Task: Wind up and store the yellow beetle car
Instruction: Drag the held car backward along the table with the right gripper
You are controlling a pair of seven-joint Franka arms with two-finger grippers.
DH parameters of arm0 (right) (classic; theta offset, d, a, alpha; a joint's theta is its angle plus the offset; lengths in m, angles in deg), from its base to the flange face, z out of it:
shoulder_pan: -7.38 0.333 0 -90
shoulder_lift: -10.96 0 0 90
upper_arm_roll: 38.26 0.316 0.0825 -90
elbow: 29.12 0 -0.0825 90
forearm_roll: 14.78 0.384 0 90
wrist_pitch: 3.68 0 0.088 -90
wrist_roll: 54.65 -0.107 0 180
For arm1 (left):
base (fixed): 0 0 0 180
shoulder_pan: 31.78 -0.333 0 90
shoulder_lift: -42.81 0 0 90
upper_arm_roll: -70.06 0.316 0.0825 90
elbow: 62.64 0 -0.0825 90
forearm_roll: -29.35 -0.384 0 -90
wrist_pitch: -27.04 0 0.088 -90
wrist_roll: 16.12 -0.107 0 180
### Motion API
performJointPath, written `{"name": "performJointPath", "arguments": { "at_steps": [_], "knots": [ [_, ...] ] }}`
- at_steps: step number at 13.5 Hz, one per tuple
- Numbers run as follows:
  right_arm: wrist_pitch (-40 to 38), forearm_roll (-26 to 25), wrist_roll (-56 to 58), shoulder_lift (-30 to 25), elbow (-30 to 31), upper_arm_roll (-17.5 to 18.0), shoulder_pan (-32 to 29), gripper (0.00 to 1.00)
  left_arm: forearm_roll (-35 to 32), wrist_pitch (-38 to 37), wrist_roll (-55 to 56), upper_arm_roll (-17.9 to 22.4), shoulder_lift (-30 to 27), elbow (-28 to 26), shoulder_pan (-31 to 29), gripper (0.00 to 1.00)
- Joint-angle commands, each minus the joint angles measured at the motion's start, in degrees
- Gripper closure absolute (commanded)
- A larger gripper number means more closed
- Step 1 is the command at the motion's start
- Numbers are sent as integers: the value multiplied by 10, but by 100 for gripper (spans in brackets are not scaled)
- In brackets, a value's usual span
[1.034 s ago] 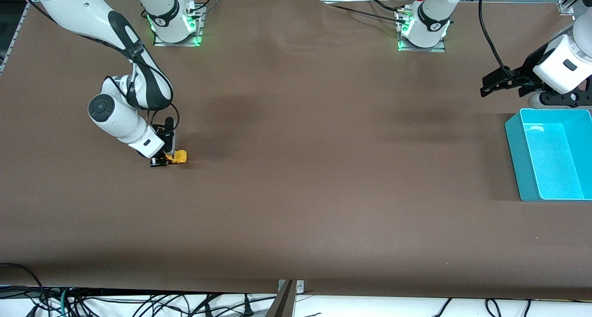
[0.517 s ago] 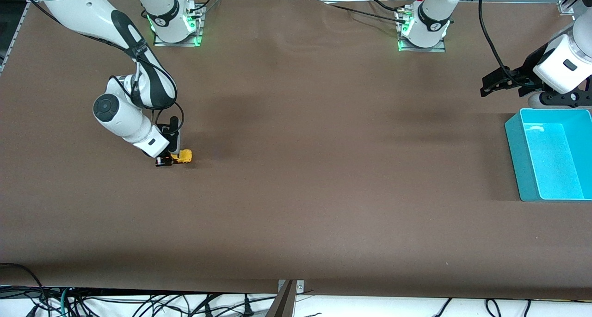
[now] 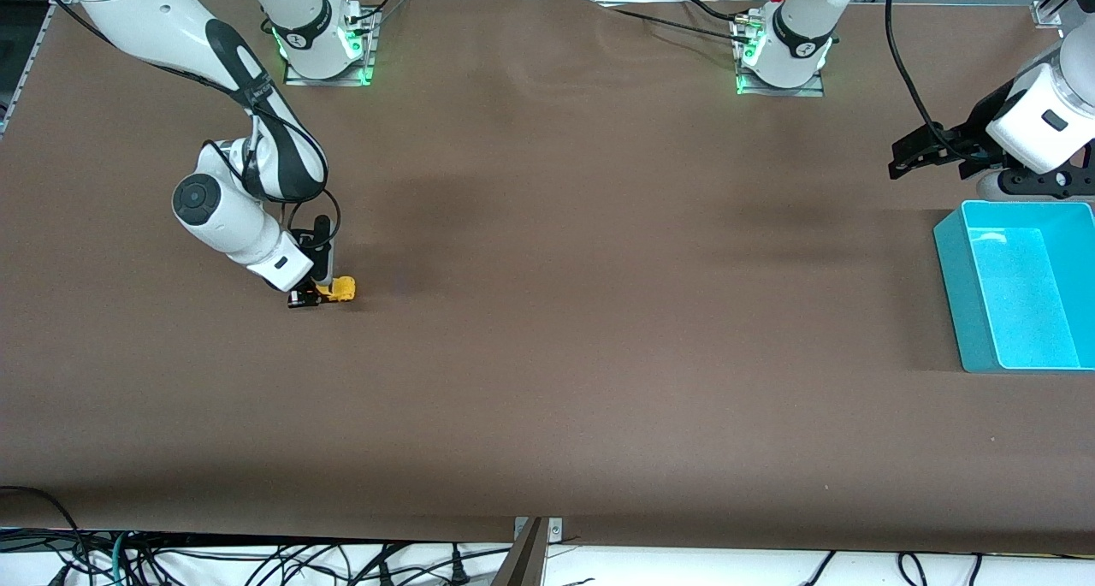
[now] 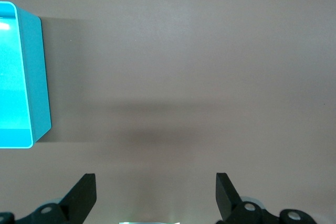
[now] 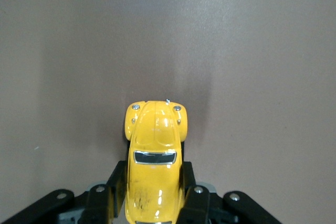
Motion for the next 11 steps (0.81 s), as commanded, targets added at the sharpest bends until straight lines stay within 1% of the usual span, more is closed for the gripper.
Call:
{"name": "performJointPath", "arguments": {
  "at_steps": [1,5,11],
  "knots": [
    [12,8,39,22,-6,5,-24,86,-17,-13,6,-2,9,20,1,0],
    [12,8,68,24,-5,6,-44,86,-17,-13,6,-2,9,20,1,0],
    [8,8,128,27,-6,6,-88,86,-17,-12,5,-2,9,20,1,0]
  ]
}}
